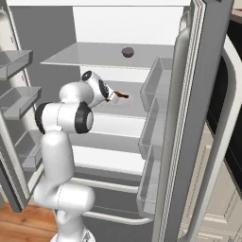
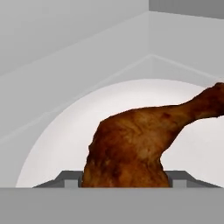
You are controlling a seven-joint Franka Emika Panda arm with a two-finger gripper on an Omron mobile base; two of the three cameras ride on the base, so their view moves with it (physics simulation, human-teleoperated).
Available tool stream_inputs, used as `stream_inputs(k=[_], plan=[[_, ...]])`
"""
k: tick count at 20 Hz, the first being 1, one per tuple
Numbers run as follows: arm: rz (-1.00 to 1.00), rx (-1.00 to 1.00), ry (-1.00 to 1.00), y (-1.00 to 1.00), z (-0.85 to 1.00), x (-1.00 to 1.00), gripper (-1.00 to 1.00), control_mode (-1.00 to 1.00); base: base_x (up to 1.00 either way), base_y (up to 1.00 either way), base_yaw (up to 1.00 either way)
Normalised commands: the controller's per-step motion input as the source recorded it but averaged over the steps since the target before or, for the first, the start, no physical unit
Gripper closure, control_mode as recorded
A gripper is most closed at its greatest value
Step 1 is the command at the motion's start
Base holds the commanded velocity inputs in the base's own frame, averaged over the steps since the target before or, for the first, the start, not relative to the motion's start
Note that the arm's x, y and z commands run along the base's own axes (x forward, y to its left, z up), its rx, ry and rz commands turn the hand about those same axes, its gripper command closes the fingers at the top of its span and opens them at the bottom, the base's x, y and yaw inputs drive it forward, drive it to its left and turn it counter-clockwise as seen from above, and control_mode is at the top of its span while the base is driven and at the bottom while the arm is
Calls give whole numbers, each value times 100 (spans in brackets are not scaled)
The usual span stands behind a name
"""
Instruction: Transport the chicken drumstick from the fridge to the microwave and turn on the microwave.
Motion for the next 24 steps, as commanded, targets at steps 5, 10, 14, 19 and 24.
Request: stream_inputs(k=[5, 10, 14, 19, 24], plan=[[0, 0, -1, 0, 6, -39, 100, -100, 0, 0, 0], [0, 0, 0, 0, 26, -46, 100, -100, 0, 0, 0], [0, 0, 0, -2, 27, -54, 100, -100, 0, 0, 0], [0, 0, -5, -10, 8, -62, 100, -100, 0, 0, 0], [0, 1, -15, -18, 7, -72, 100, -100, 0, 0, 0]])
